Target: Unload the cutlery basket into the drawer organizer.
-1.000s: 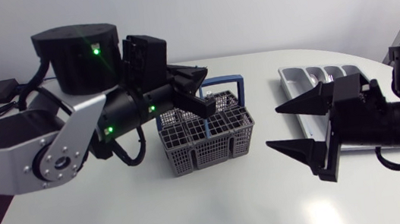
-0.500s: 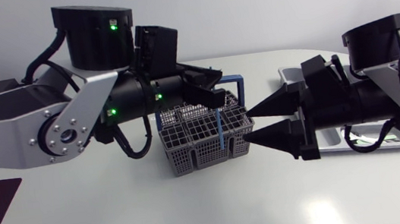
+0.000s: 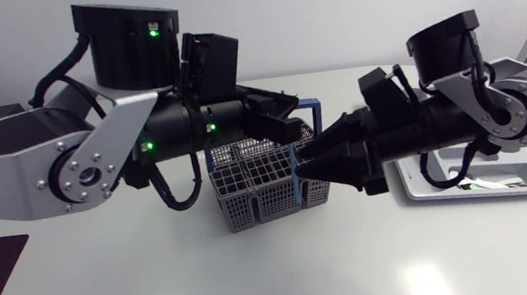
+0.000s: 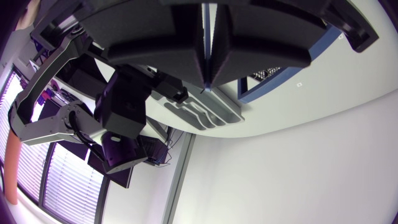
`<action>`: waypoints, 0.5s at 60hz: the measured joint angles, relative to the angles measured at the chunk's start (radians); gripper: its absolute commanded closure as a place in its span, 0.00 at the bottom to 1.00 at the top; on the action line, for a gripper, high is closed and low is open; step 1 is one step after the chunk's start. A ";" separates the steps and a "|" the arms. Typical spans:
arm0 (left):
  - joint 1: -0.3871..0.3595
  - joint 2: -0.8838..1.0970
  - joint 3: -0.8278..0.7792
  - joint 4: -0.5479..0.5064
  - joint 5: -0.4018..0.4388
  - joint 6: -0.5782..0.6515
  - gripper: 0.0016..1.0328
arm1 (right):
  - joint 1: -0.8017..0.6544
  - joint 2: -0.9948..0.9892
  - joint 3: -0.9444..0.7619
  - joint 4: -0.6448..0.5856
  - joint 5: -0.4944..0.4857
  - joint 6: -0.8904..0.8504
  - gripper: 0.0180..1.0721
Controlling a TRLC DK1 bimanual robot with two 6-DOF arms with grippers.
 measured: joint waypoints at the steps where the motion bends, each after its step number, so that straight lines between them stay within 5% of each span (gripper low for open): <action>1: 0.000 0.000 0.000 0.000 0.001 0.000 0.89 | 0.003 0.005 0.002 0.001 0.002 0.000 0.60; 16: 0.000 0.001 0.011 -0.003 0.008 0.000 0.89 | 0.021 0.029 0.008 0.026 0.018 0.022 0.84; 30: 0.000 0.019 0.023 -0.006 0.008 0.000 0.89 | 0.021 0.045 0.008 0.034 0.024 0.022 0.86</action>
